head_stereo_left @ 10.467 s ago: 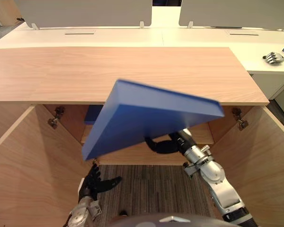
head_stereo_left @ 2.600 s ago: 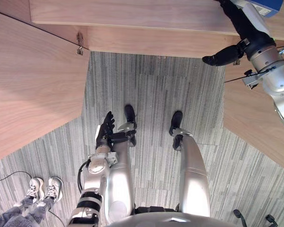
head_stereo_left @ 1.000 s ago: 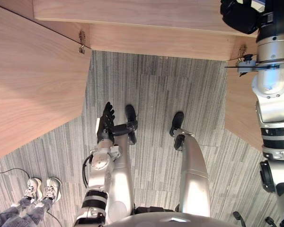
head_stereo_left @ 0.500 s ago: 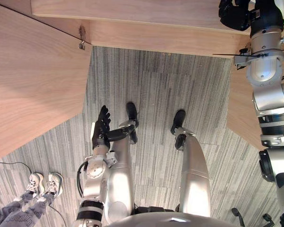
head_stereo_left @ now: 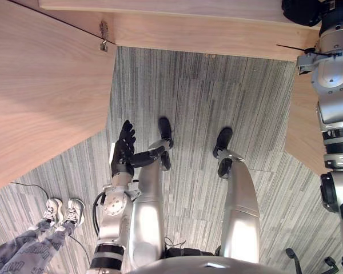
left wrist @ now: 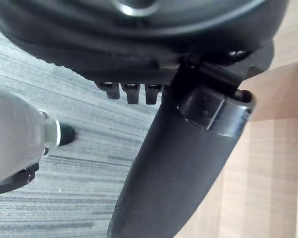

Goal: Walk over to the cabinet, pick up the folder, carry it to the office cabinet, place the folder inside the office cabinet, then close the office cabinet door

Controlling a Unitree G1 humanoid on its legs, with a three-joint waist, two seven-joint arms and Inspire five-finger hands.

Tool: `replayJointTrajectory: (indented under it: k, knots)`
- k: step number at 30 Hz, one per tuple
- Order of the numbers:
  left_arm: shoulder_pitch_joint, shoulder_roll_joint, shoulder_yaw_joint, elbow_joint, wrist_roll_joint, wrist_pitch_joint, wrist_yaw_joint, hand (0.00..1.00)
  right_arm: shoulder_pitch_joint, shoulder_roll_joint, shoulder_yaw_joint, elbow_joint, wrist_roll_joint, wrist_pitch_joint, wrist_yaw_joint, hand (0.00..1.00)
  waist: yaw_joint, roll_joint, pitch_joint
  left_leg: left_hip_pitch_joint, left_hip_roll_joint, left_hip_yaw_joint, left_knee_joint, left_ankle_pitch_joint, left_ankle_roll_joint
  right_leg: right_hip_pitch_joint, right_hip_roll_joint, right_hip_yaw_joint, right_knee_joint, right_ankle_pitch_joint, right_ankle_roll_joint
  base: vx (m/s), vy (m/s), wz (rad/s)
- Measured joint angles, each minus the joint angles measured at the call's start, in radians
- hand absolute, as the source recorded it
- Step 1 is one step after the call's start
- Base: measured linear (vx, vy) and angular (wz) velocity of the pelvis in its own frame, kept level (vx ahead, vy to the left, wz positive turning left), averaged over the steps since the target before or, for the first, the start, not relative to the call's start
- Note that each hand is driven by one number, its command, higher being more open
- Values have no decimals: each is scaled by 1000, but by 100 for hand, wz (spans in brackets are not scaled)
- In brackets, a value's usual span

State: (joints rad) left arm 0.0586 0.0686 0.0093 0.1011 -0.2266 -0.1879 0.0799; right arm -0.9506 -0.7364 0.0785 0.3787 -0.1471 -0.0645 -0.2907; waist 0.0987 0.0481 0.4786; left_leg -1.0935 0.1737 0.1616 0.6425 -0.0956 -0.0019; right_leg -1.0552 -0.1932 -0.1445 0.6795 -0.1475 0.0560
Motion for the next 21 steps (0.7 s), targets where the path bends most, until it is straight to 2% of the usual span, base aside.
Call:
replayJointTrajectory:
  k: [8, 11, 13, 21]
  knots:
    - [10, 1, -3, -40, -10, 0, 0, 100, -49, -12, 0, 54, 14, -21, -4, 0, -1, 0, 1, -28, -2, -3, 6, 10, 2, -30, -6, 0, 19, 0, 0, -23, -4, 1]
    - [14, 1, -7, -52, -28, 0, 0, 100, -116, -22, 0, 120, 49, -23, -20, 0, -2, 0, 1, -40, -5, -2, 5, 17, 3, -47, -10, 1, 29, 0, 0, -34, -17, 4]
    - [19, 1, -20, -68, -39, 0, 0, 100, -176, -46, 0, 192, 96, -13, -31, 0, -1, 0, 5, -43, -6, -4, 4, 23, 3, -51, -10, 0, 31, 1, 0, -27, -16, 3]
    - [46, -1, -37, -23, -41, 0, 1, 100, -251, -46, 32, 248, 280, 17, -35, 0, -25, 1, 6, -28, -5, 18, -19, 31, 7, -50, -10, 11, 16, 18, -4, -24, -4, -4]
